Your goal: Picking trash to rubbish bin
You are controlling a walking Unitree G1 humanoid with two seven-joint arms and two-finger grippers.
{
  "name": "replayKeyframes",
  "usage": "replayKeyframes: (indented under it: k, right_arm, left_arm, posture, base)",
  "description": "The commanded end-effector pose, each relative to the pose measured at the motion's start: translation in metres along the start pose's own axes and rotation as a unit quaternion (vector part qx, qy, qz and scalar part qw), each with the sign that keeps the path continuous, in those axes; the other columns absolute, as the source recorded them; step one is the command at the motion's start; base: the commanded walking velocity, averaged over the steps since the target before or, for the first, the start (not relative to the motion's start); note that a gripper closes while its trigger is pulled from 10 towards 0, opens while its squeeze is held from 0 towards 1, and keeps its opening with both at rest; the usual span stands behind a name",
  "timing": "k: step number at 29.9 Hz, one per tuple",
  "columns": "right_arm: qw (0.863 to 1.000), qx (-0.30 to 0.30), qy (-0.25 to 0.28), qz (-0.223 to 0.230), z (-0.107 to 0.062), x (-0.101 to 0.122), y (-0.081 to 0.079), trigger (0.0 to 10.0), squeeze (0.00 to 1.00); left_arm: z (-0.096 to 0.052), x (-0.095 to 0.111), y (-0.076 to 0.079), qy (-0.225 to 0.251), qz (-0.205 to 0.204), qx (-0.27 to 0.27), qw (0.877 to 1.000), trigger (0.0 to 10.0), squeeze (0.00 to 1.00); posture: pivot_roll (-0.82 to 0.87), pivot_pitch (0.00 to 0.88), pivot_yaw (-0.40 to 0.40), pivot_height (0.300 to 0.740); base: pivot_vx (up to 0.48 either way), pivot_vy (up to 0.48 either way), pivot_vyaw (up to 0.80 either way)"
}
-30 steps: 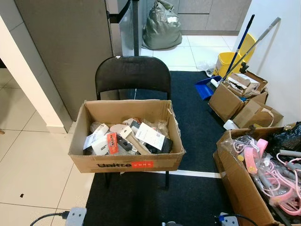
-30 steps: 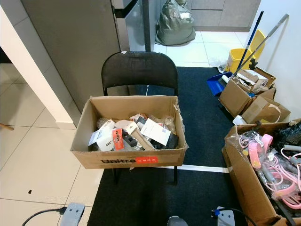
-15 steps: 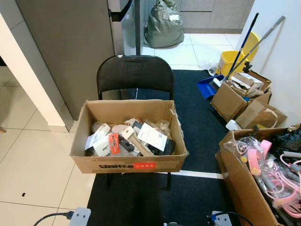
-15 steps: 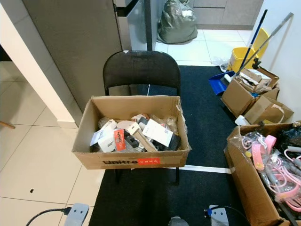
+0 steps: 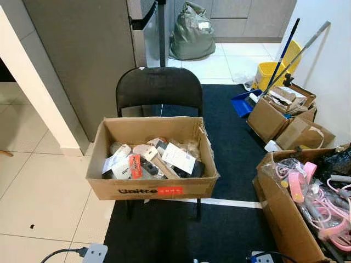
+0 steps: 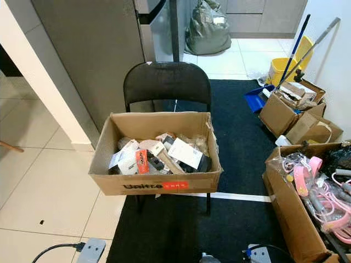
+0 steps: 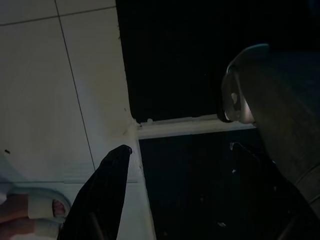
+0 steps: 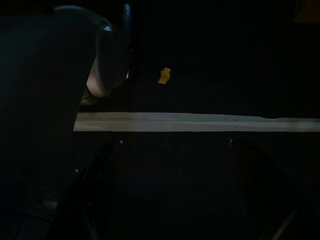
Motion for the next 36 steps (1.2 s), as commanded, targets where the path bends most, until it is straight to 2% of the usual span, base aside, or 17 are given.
replayKeyframes:
  k: [1,14,36]
  right_arm:
    - [1.0,0.003,-0.008,-0.002,0.0,-0.006,-0.003,10.0,0.0]
    - [1.0,0.008,-0.012,-0.003,0.001,-0.01,-0.012,10.0,0.0]
    - [1.0,0.009,-0.012,-0.005,0.001,-0.011,-0.012,10.0,0.0]
  left_arm:
    - [-0.001,-0.008,0.002,-0.013,0.0,-0.001,1.0,10.0,0.0]
    - [-0.001,-0.015,0.004,-0.021,0.007,-0.005,1.0,10.0,0.0]
    - [-0.001,-0.014,0.006,-0.021,0.011,-0.007,1.0,10.0,0.0]
  posture:
    - [0.0,0.095,0.047,0.74]
    - [0.0,0.095,0.047,0.74]
    - [-0.01,0.098,0.045,0.74]
  base:
    - [-0.337,0.0,0.0]
    - [-0.351,0.0,0.0]
    - [-0.388,0.0,0.0]
Point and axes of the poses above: a point about 5 cm out from each wrist's last joint towards the gripper, its own z axis pointing out of the wrist towards the gripper, its own x axis along the axis of the wrist's last joint, y = z × x, the point moved 5 cm from there along z, pointing out of the wrist towards the gripper, and after that the axes turned 7 degrees about z, right-handed, at the moved point
